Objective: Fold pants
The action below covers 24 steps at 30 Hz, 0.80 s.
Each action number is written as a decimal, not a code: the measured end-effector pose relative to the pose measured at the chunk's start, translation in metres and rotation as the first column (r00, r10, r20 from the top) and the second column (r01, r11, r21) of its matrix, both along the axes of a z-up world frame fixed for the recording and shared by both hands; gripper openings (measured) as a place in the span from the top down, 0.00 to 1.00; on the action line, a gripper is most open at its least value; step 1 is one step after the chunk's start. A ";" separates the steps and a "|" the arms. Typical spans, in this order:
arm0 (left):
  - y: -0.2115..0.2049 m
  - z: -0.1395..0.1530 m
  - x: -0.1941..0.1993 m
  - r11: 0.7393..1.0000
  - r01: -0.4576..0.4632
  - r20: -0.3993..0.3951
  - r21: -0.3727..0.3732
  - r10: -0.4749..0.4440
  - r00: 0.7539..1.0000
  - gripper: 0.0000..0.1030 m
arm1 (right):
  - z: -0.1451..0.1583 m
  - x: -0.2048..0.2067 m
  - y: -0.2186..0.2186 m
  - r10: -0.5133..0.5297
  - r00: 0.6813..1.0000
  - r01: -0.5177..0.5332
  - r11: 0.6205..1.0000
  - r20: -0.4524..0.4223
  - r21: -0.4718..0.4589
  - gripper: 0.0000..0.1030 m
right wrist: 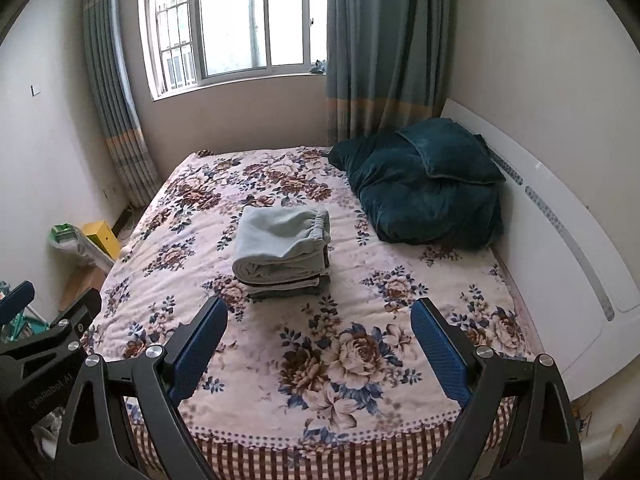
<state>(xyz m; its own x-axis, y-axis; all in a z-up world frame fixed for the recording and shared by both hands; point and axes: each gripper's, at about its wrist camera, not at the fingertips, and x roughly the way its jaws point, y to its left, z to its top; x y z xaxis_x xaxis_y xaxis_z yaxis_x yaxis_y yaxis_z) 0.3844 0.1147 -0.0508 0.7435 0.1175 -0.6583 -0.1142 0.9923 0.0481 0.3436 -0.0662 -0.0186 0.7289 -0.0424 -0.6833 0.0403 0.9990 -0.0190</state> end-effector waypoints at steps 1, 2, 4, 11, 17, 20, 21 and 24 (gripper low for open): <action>-0.001 -0.001 0.000 1.000 0.002 -0.002 0.000 -0.002 1.000 0.00 | -0.001 0.001 0.001 0.002 1.000 -0.002 1.000 -0.002 -0.001 0.08; -0.001 -0.001 0.001 1.000 0.005 -0.004 -0.001 -0.005 1.000 0.00 | -0.002 0.001 0.002 0.005 1.000 -0.005 1.000 -0.003 -0.001 0.08; -0.002 -0.001 0.002 1.000 0.007 -0.005 -0.001 -0.007 1.000 0.00 | -0.003 0.002 0.003 0.008 1.000 -0.008 1.000 -0.003 -0.003 0.08; -0.002 -0.001 0.000 1.000 0.007 -0.009 -0.006 -0.007 1.000 0.00 | -0.006 0.005 0.004 0.012 1.000 -0.012 1.000 -0.005 0.000 0.08; -0.003 -0.001 0.001 1.000 0.007 -0.003 -0.003 -0.007 1.000 0.00 | -0.009 0.003 0.004 0.009 1.000 -0.009 1.000 -0.006 0.005 0.08; -0.003 -0.001 0.001 1.000 0.010 0.001 -0.003 -0.010 1.000 0.00 | -0.009 0.004 0.004 0.012 1.000 -0.012 1.000 -0.005 0.007 0.08; -0.003 0.000 0.000 1.000 0.010 0.003 -0.001 -0.010 1.000 0.00 | -0.009 0.003 0.003 0.009 1.000 -0.009 1.000 -0.003 0.006 0.08; -0.004 0.000 0.000 1.000 0.011 0.004 0.000 -0.011 1.000 0.00 | -0.009 0.000 0.002 0.003 1.000 -0.003 1.000 0.000 0.009 0.08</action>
<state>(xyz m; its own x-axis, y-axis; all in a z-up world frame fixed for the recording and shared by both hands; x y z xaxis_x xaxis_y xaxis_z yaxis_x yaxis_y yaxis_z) 0.3847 0.1111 -0.0507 0.7476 0.1089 -0.6551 -0.1033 0.9935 0.0473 0.3440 -0.0642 -0.0280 0.7287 -0.0342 -0.6840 0.0377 0.9992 -0.0098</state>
